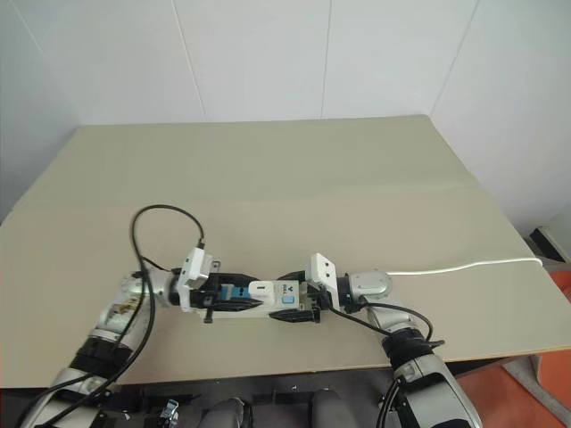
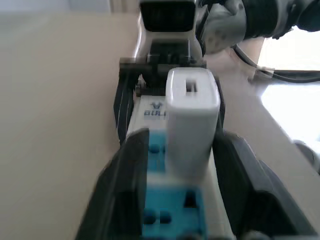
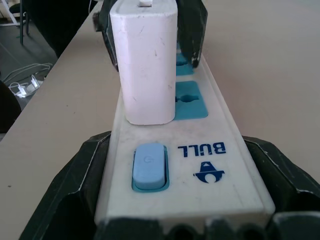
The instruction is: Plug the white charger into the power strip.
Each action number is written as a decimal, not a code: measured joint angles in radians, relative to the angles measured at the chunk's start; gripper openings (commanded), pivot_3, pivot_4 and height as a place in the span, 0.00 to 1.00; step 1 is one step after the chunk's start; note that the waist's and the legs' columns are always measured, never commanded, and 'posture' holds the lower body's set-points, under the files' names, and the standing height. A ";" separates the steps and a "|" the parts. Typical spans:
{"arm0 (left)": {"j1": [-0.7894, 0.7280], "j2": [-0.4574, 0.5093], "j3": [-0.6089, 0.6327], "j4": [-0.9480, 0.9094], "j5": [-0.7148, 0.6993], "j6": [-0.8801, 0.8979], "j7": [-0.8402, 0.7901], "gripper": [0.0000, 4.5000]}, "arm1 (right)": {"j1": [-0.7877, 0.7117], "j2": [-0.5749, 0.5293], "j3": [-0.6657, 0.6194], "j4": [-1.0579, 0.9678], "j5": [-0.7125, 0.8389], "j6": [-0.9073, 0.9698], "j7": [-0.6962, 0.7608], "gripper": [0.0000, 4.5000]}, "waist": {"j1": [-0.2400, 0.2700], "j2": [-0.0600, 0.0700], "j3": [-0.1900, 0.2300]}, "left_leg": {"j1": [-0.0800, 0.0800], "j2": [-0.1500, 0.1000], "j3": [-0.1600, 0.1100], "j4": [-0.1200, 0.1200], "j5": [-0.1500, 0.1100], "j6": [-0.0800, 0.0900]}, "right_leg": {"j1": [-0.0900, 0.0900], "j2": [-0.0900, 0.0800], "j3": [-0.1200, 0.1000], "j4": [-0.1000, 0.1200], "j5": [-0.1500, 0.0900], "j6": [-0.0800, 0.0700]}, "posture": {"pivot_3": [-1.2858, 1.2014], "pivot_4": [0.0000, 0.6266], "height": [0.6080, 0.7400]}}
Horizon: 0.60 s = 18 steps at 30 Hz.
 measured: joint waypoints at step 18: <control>-0.042 0.197 0.169 -0.098 -0.039 0.134 0.011 1.00 | 0.008 0.001 -0.005 -0.013 0.001 -0.002 0.010 0.85 | 0.002 -0.001 0.001 | -0.006 0.001 -0.001 0.000 -0.001 0.001 | -0.003 0.000 -0.002 -0.006 0.003 -0.005 | 0.52 0.24 1.00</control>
